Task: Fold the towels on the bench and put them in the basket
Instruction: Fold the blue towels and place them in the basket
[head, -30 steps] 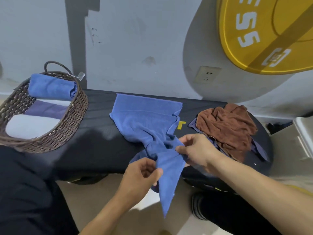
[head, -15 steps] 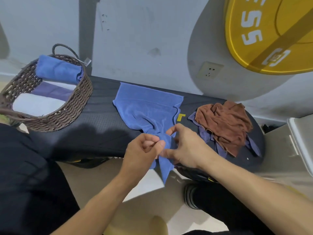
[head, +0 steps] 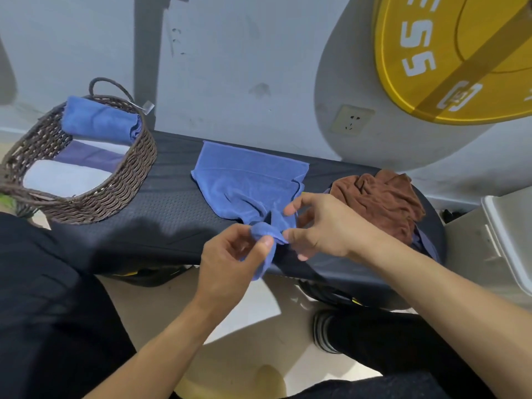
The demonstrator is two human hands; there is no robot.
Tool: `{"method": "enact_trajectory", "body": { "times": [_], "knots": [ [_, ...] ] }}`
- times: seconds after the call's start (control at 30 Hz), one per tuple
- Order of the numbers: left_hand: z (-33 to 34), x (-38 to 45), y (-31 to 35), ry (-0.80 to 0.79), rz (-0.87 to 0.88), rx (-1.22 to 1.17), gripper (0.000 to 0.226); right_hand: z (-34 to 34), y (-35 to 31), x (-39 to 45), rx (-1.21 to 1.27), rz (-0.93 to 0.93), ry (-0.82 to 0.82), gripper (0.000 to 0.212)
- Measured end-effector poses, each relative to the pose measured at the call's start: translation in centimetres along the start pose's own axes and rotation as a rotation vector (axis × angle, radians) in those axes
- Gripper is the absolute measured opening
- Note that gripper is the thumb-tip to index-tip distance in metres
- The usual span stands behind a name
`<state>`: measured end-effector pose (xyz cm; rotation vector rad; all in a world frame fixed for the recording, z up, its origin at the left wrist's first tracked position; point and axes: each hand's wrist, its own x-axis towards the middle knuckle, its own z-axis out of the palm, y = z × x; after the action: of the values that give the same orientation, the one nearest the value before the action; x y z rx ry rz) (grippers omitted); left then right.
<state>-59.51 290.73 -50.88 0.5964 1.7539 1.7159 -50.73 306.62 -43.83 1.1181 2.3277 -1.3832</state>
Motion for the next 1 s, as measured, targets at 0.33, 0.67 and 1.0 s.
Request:
{"method": "enact_trajectory", "body": {
  "times": [0.33,0.67,1.0],
  "knots": [
    [-0.8,0.2,1.4,-0.065,0.04,0.039,0.027,0.6,-2.3,-1.7,-0.072,-0.473,-0.046,0.019],
    [-2.2,0.8,0.4,-0.4,-0.04,0.214,0.042,0.8,-1.0,-0.2,0.052,-0.309,0.127,0.012],
    [-10.0,4.2,-1.8,-0.705,-0.211,0.804,0.053,-0.9,1.3,2.7,0.27,-0.012,0.339,0.015]
  ]
}}
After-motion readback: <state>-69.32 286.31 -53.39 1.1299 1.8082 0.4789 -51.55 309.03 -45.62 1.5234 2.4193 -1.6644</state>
